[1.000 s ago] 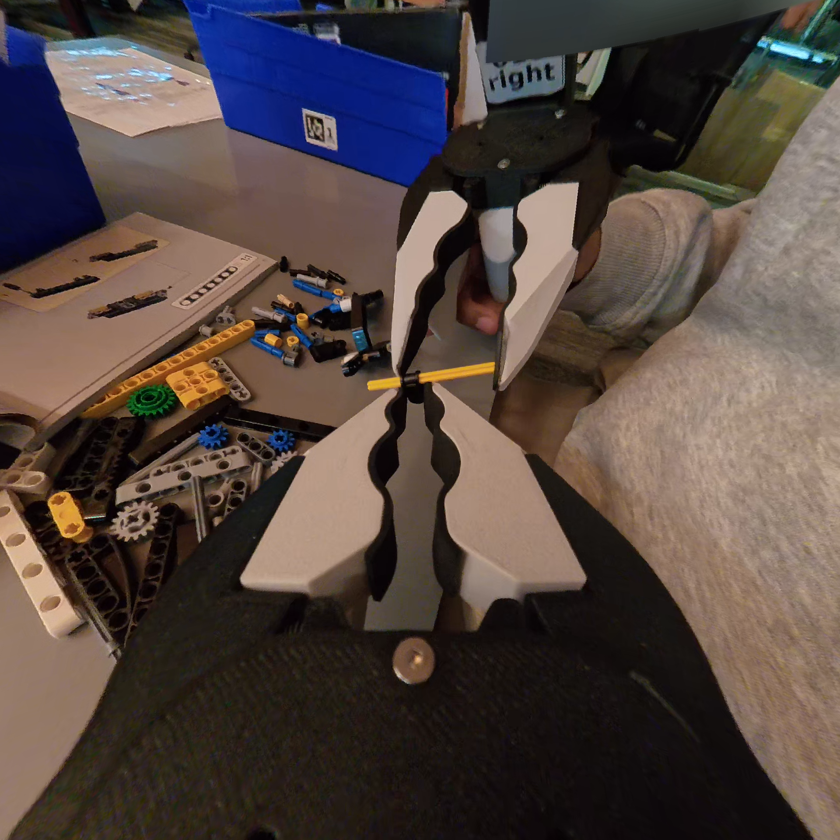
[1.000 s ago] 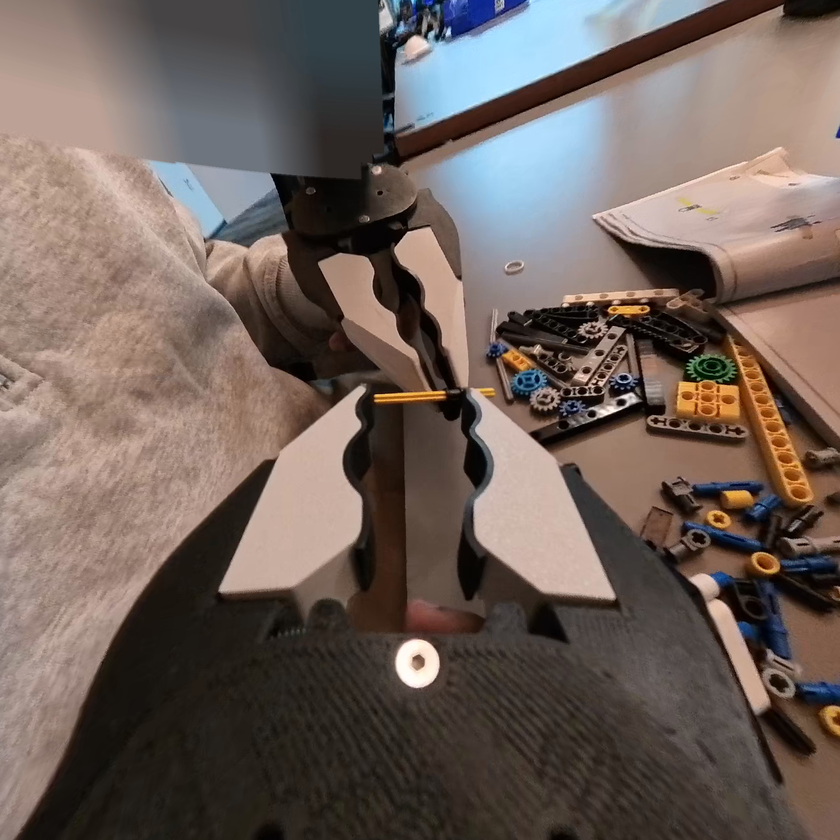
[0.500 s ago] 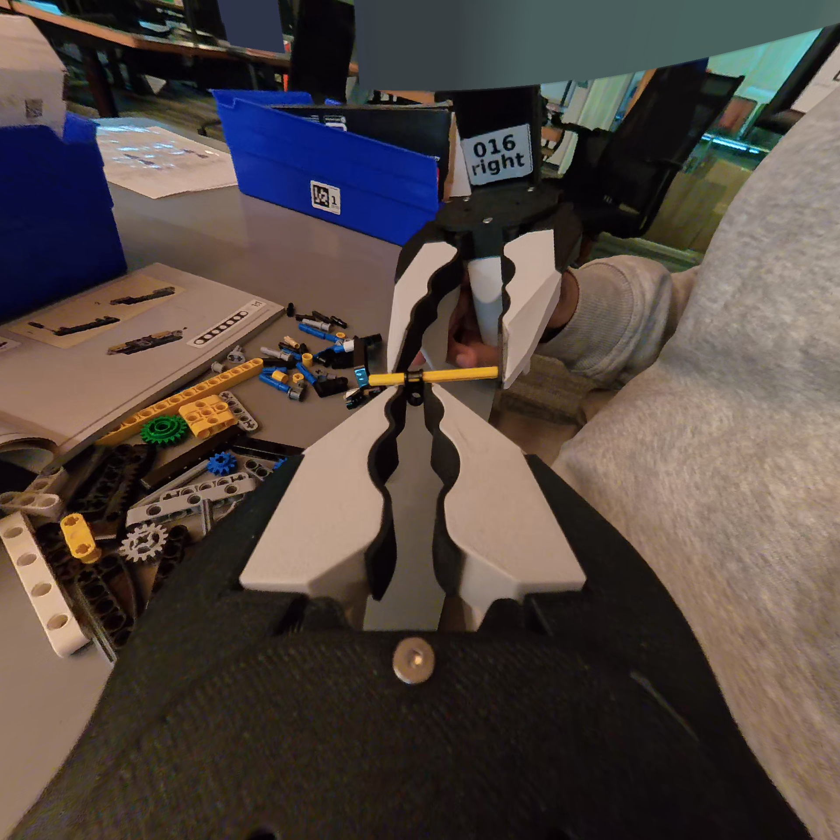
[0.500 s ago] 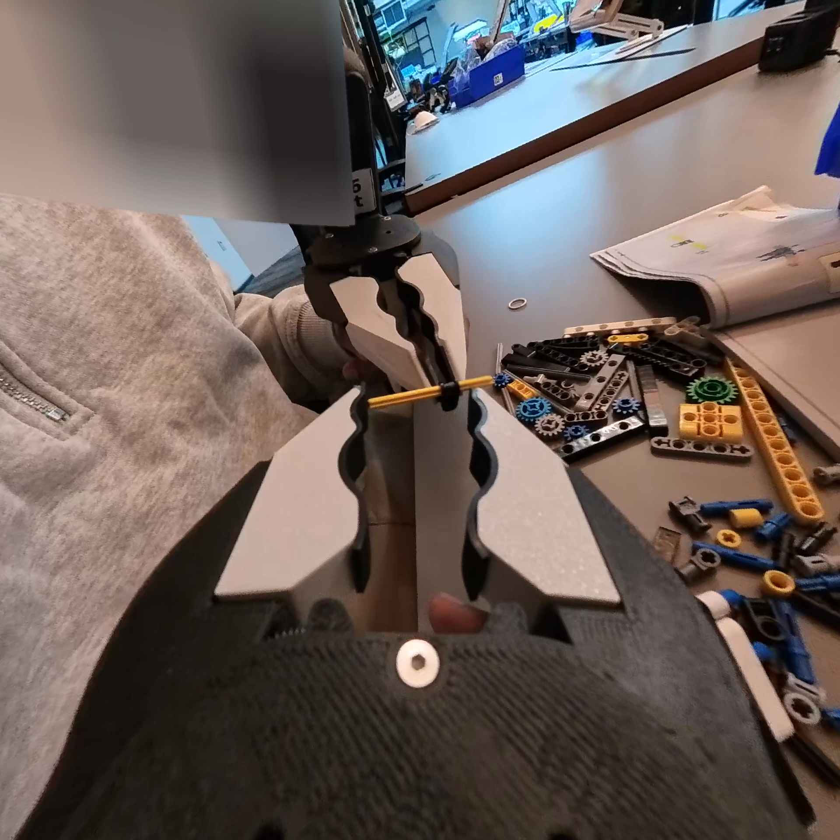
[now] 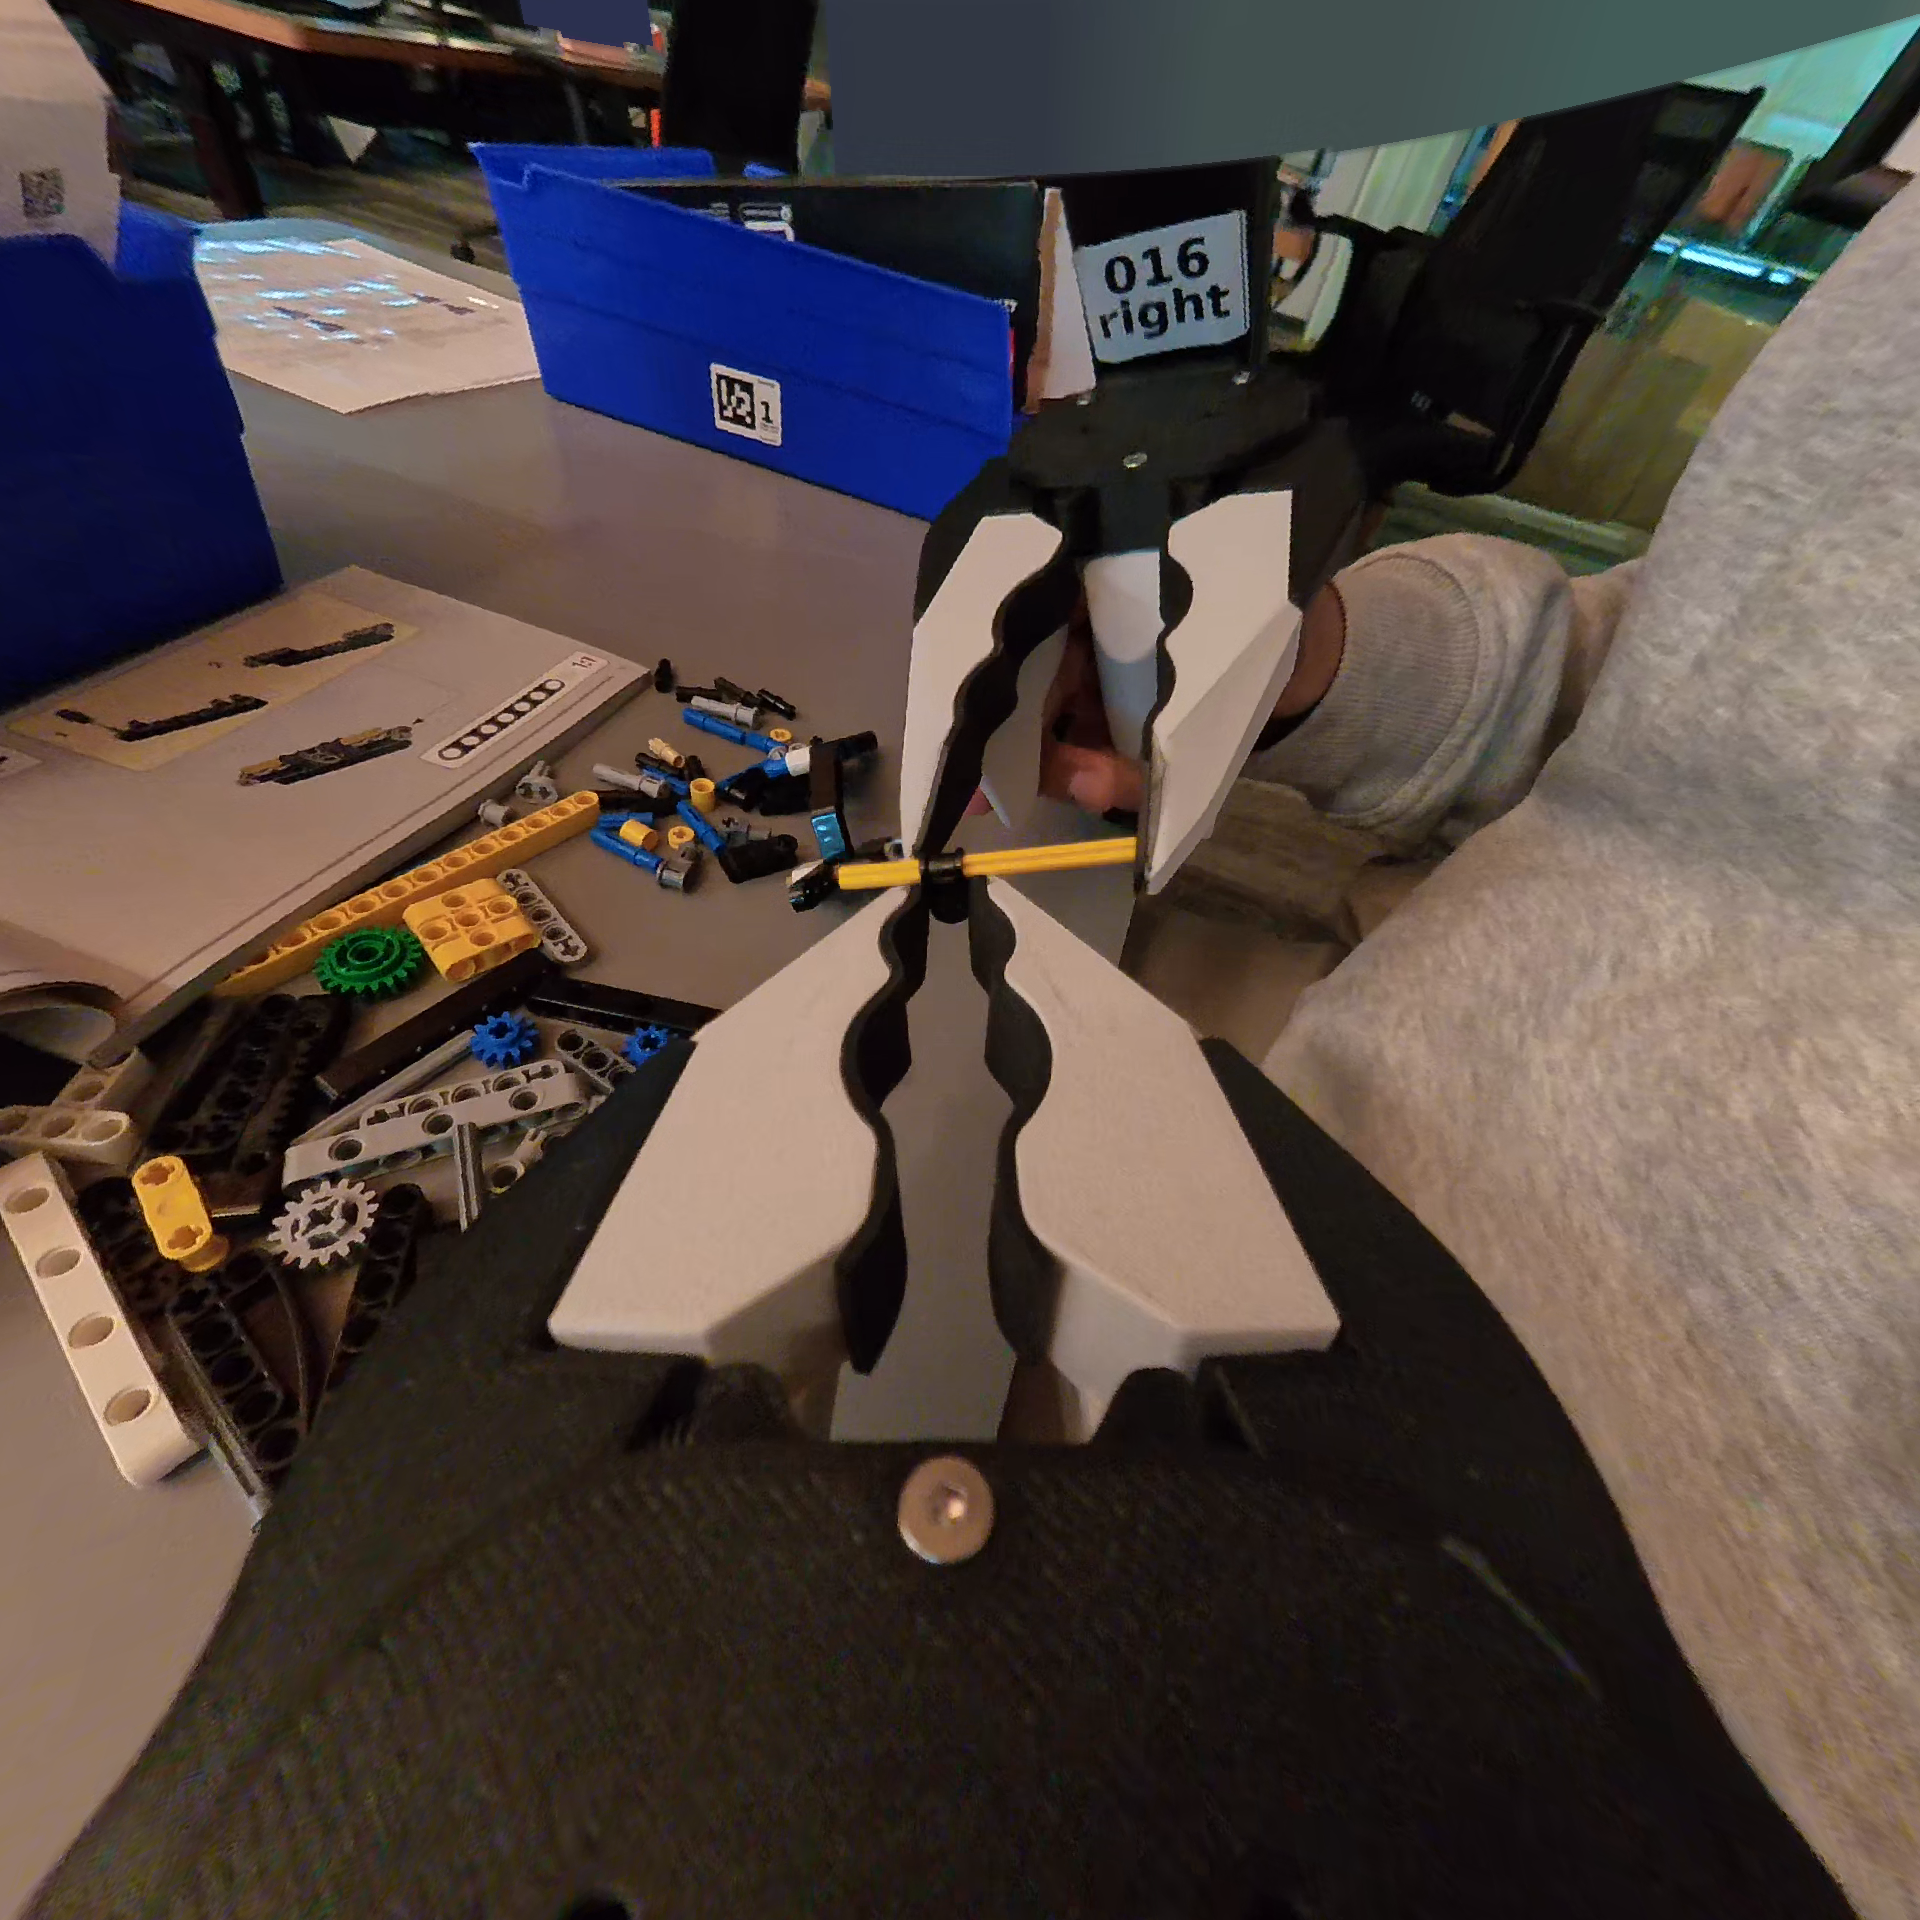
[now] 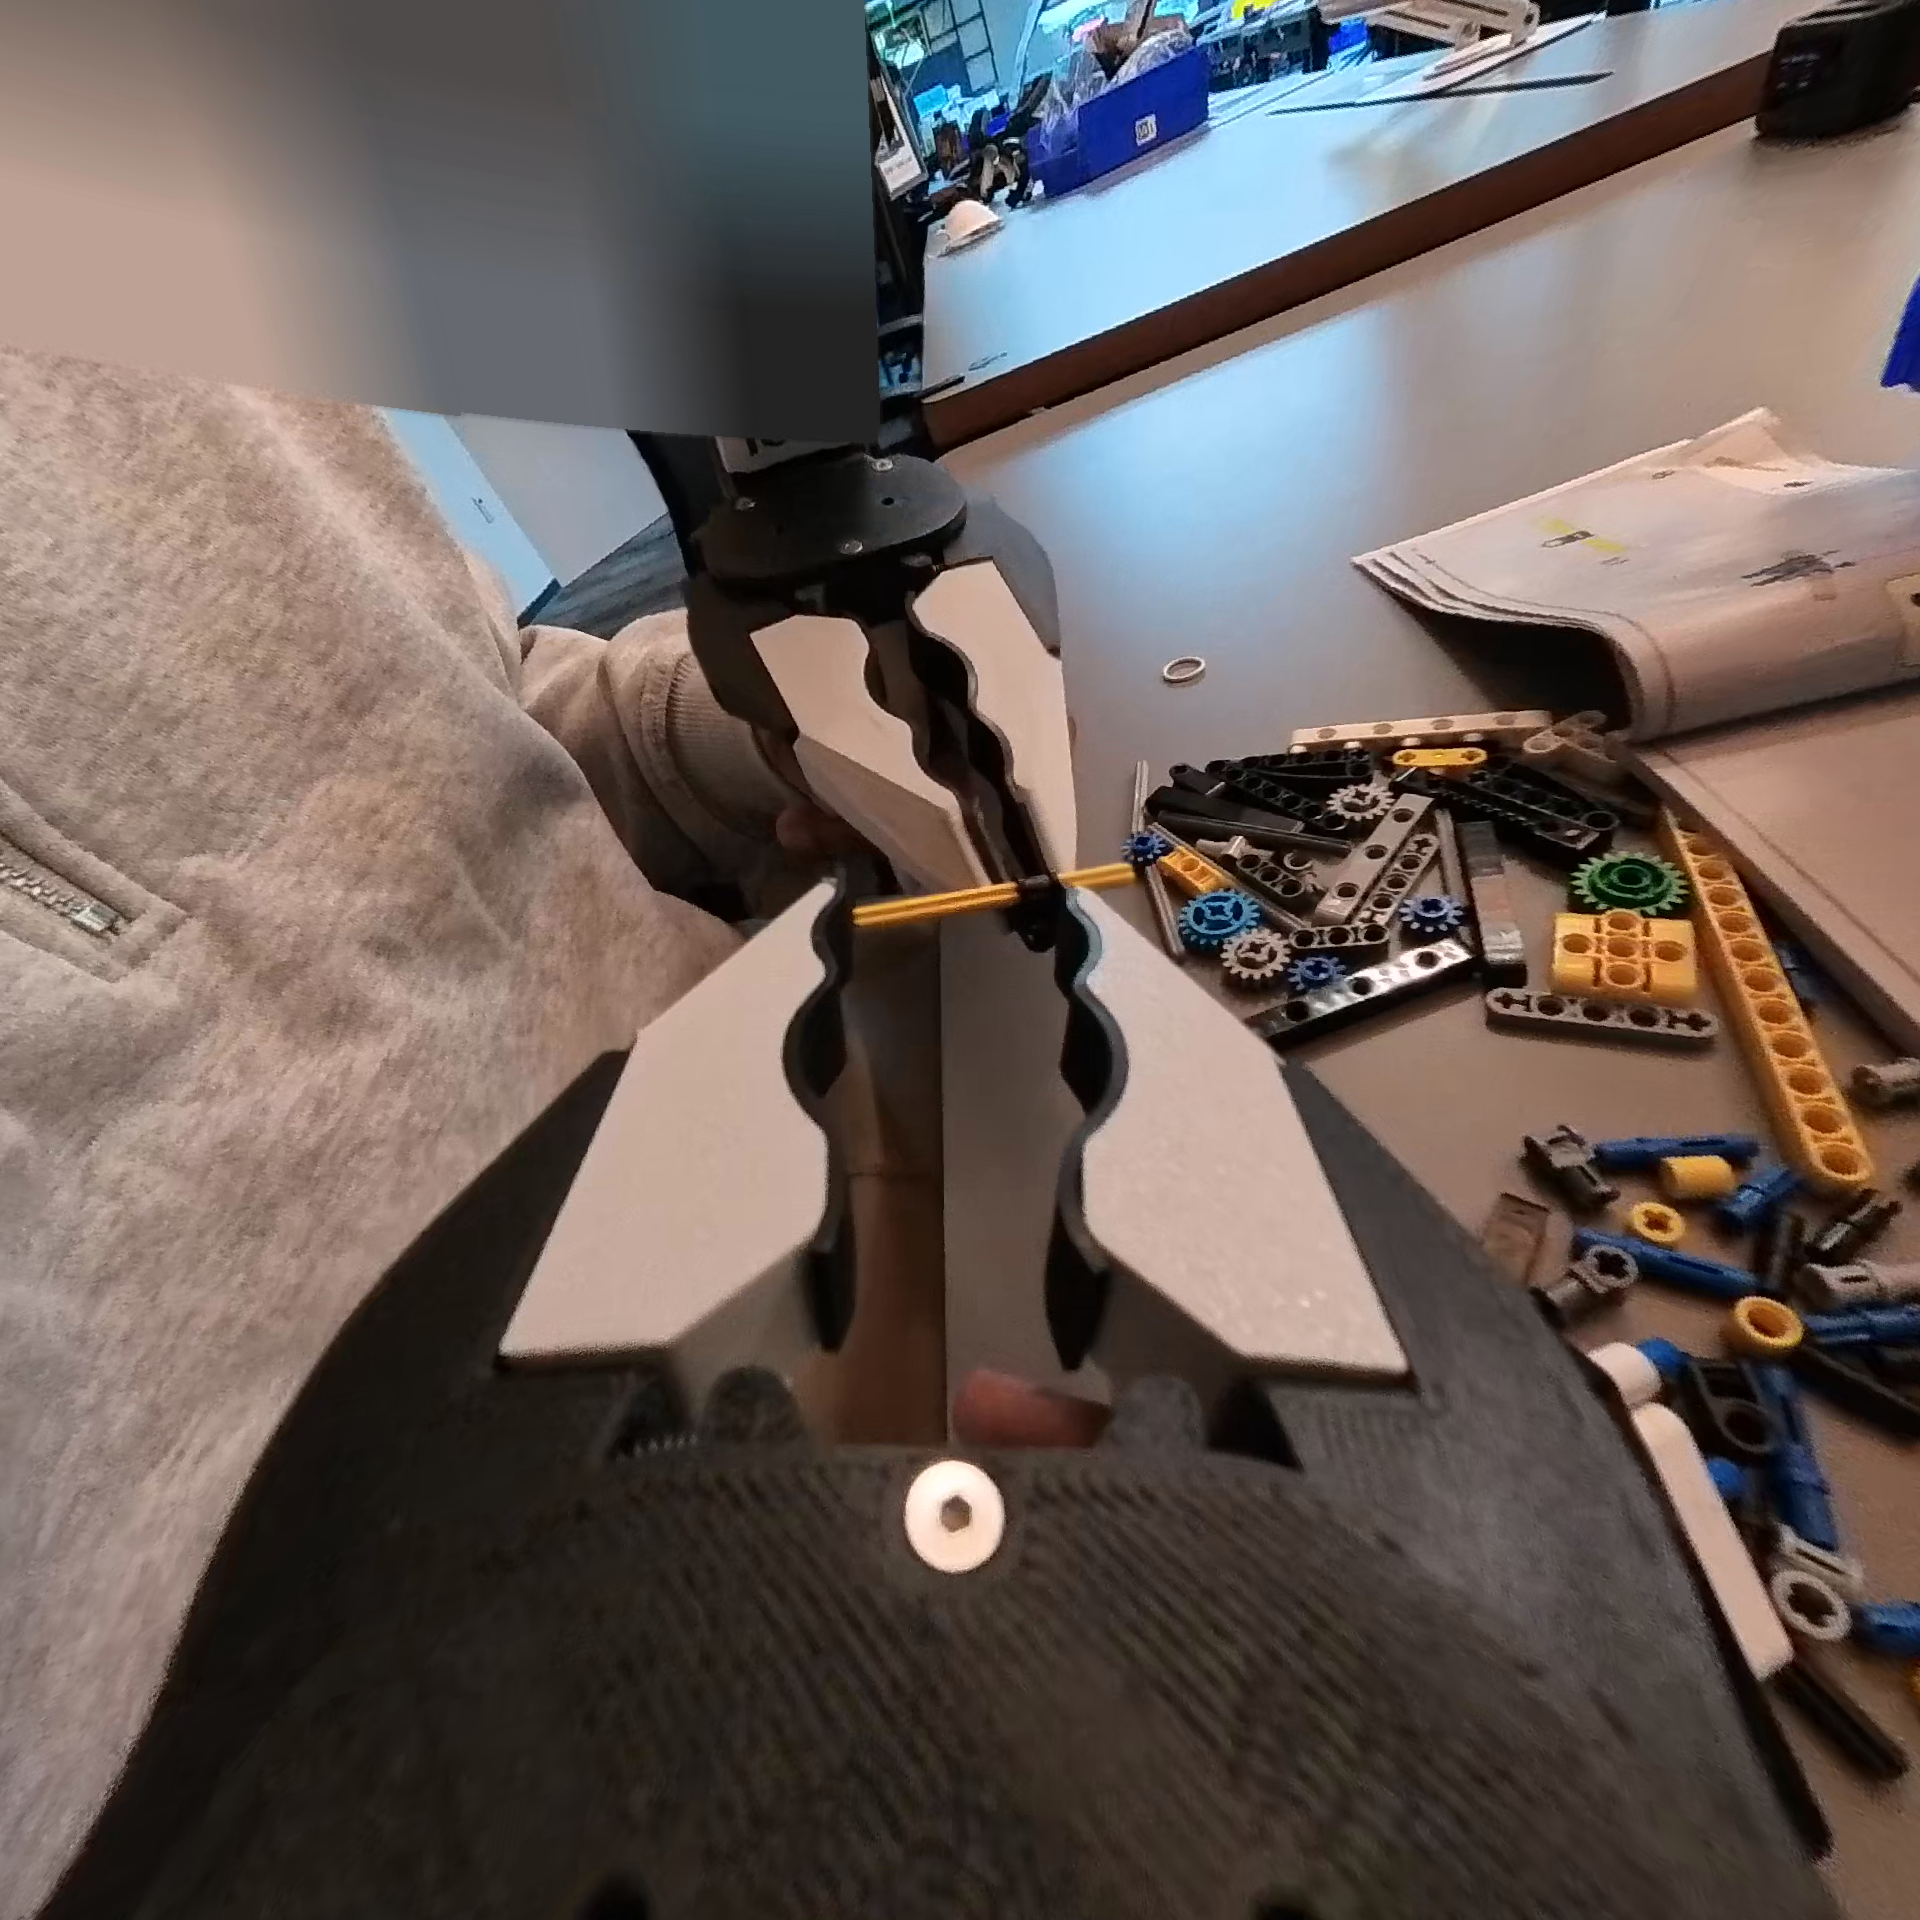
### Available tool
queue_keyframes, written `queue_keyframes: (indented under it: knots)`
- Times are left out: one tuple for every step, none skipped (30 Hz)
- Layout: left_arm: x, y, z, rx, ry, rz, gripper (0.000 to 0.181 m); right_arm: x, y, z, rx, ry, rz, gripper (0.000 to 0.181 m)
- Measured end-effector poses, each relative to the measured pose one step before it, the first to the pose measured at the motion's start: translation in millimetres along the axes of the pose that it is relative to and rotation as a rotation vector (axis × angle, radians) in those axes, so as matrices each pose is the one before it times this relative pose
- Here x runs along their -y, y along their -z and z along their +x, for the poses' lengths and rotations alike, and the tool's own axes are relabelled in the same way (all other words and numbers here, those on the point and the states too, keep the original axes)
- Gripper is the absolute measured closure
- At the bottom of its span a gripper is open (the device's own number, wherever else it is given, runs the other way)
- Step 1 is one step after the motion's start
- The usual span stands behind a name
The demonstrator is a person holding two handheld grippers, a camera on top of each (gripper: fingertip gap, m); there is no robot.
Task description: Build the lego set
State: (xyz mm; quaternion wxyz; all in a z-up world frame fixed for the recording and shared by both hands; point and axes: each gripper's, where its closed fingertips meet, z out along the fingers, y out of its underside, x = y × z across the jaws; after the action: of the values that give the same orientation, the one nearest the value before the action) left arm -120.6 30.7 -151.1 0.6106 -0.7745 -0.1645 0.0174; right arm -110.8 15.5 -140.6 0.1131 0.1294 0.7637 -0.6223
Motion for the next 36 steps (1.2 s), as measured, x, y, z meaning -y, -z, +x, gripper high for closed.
queue_keyframes:
  knots:
    - [-1.13, -0.31, -0.07, 0.0066, -0.0074, -0.0080, 0.176, -0.94, -0.23, 0.41, -0.0025, 0.0022, -0.0068, 0.144]
    - [-0.67, -0.15, -0.19, 0.0051, -0.0067, -0.0054, 0.176, -0.63, -0.41, 0.39, -0.0021, 0.0005, -0.0034, 0.144]
    - [-0.31, -0.04, 0.21, 0.0009, -0.0037, -0.0027, 0.176, -0.42, -0.10, -0.06, 0.0010, -0.0004, -0.0030, 0.144]
    - [-0.76, -0.28, -0.22, 0.0052, -0.0046, -0.0059, 0.176, -0.56, -0.14, 0.49, -0.0024, 0.0004, -0.0060, 0.144]
    - [-0.78, -0.44, -0.11, 0.0067, -0.0087, -0.0067, 0.176, -0.79, -0.22, 0.39, -0.0030, 0.0016, -0.0065, 0.144]
    - [-0.46, -0.11, 0.21, 0.0059, -0.0114, -0.0047, 0.176, -0.49, 0.11, 0.03, 0.0005, -0.0002, -0.0033, 0.144]
    - [-0.25, -0.32, 0.02, 0.0068, -0.0089, -0.0039, 0.176, -0.17, 0.09, 0.21, 0.0001, -0.0026, -0.0015, 0.144]
    - [-0.26, -0.30, -0.27, 0.0040, -0.0024, -0.0025, 0.176, -0.16, 0.10, 0.42, -0.0009, -0.0023, -0.0006, 0.144]
    - [0.09, 0.06, -0.11, -0.0027, 0.0051, 0.0001, 0.176, 0.16, 0.08, 0.16, 0.0006, -0.0018, 0.0003, 0.144]
    - [0.58, 0.29, -0.87, -0.0029, 0.0123, 0.0034, 0.176, 0.92, 0.16, 0.48, -0.0023, -0.0012, 0.0054, 0.144]
    - [0.93, 0.51, -1.35, -0.0033, 0.0166, 0.0057, 0.175, 1.08, -0.16, 1.01, -0.0069, 0.0019, 0.0061, 0.144]
    - [1.17, 1.17, -0.91, -0.0078, 0.0177, 0.0084, 0.176, 1.49, 0.01, 0.80, -0.0078, 0.0056, 0.0078, 0.144]
    - [-0.12, 1.31, -0.68, -0.0112, 0.0190, 0.0021, 0.174, 3.35, 0.80, 0.26, -0.0049, 0.0051, 0.0185, 0.144]
    - [0.53, 1.35, 1.24, -0.0273, 0.0256, 0.0077, 0.172, 3.89, 1.34, -0.89, 0.0058, -0.0044, 0.0224, 0.144]
    - [1.94, 1.14, 1.52, -0.0306, 0.0326, 0.0185, 0.168, 3.83, 1.48, -0.53, 0.0071, -0.0091, 0.0242, 0.144]
    - [3.37, 1.47, 2.18, -0.0341, 0.0333, 0.0287, 0.164, 2.48, 1.36, 0.51, 0.0035, -0.0097, 0.0180, 0.144]
    - [3.45, 1.75, 2.73, -0.0368, 0.0316, 0.0279, 0.159, 1.25, 0.93, 0.40, 0.0053, -0.0086, 0.0106, 0.144]
    - [3.73, 1.84, 1.97, -0.0295, 0.0278, 0.0270, 0.153, 1.31, 0.78, 0.20, 0.0054, -0.0070, 0.0116, 0.144]
    - [3.85, 1.60, 1.70, -0.0219, 0.0203, 0.0257, 0.148, 1.89, 0.56, -0.30, 0.0059, -0.0055, 0.0154, 0.144]
    - [3.34, 1.24, 1.84, -0.0165, 0.0116, 0.0211, 0.146, 1.97, 0.29, -1.18, 0.0095, -0.0047, 0.0143, 0.144]
    - [2.59, 0.52, 1.12, -0.0066, 0.0048, 0.0158, 0.145, 1.57, -0.16, -1.59, 0.0089, -0.0010, 0.0100, 0.144]
    - [1.45, -0.04, 1.35, -0.0044, 0.0006, 0.0104, 0.145, 0.78, -0.33, -0.87, 0.0022, 0.0060, 0.0053, 0.144]
    - [0.43, -0.63, 1.40, -0.0042, -0.0014, 0.0034, 0.146, -0.16, -0.62, -1.04, 0.0017, 0.0096, -0.0004, 0.144]
    - [0.12, -0.76, 1.38, -0.0028, -0.0038, 0.0014, 0.146, -0.72, -0.70, -0.37, -0.0016, 0.0056, -0.0053, 0.144]
    - [0.18, -0.80, 1.17, -0.0010, -0.0044, 0.0021, 0.146, -0.78, -0.73, 0.14, -0.0038, 0.0049, -0.0050, 0.144]
    - [0.70, -0.54, 0.45, 0.0029, -0.0036, 0.0052, 0.148, -0.61, -0.51, -0.23, -0.0009, 0.0039, -0.0039, 0.144]
    - [0.79, -0.08, 0.09, 0.0048, -0.0040, 0.0057, 0.149, 0.63, 0.22, 0.32, -0.0030, 0.0012, 0.0030, 0.144]
    - [0.60, -0.15, 0.36, 0.0017, -0.0028, 0.0020, 0.149, 0.74, 0.57, 0.61, -0.0032, -0.0002, 0.0022, 0.144]
    - [0.10, -0.45, 0.62, 0.0006, -0.0003, 0.0005, 0.151, -0.12, 0.32, 0.74, -0.0045, 0.0030, -0.0028, 0.144]
    - [-0.35, -0.48, 0.41, 0.0010, -0.0023, -0.0005, 0.152, -0.14, 0.32, 0.27, -0.0020, 0.0025, -0.0027, 0.144]
    - [-0.03, -0.12, 0.40, -0.0002, -0.0014, 0.0011, 0.153, -0.17, 0.22, 0.07, -0.0007, 0.0013, -0.0016, 0.144]
    - [-0.20, -0.06, 0.66, -0.0036, 0.0001, -0.0018, 0.154, -0.44, -0.01, -0.28, 0.0027, -0.0003, -0.0028, 0.144]
    - [-0.61, -0.02, -0.54, 0.0019, 0.0000, -0.0045, 0.153, -0.56, -0.09, -0.11, 0.0021, -0.0007, -0.0033, 0.144]
    - [-0.69, 0.08, -1.23, 0.0059, 0.0001, -0.0047, 0.151, -0.67, 0.00, 0.65, -0.0026, 0.0014, -0.0032, 0.144]
    - [-0.76, 0.01, -0.84, 0.0040, -0.0009, -0.0062, 0.149, -0.82, -0.02, 0.02, 0.0009, 0.0017, -0.0055, 0.144]
    - [-0.61, -0.04, -0.03, -0.0007, -0.0005, -0.0039, 0.147, -0.59, 0.17, 0.04, -0.0003, 0.0026, -0.0038, 0.144]
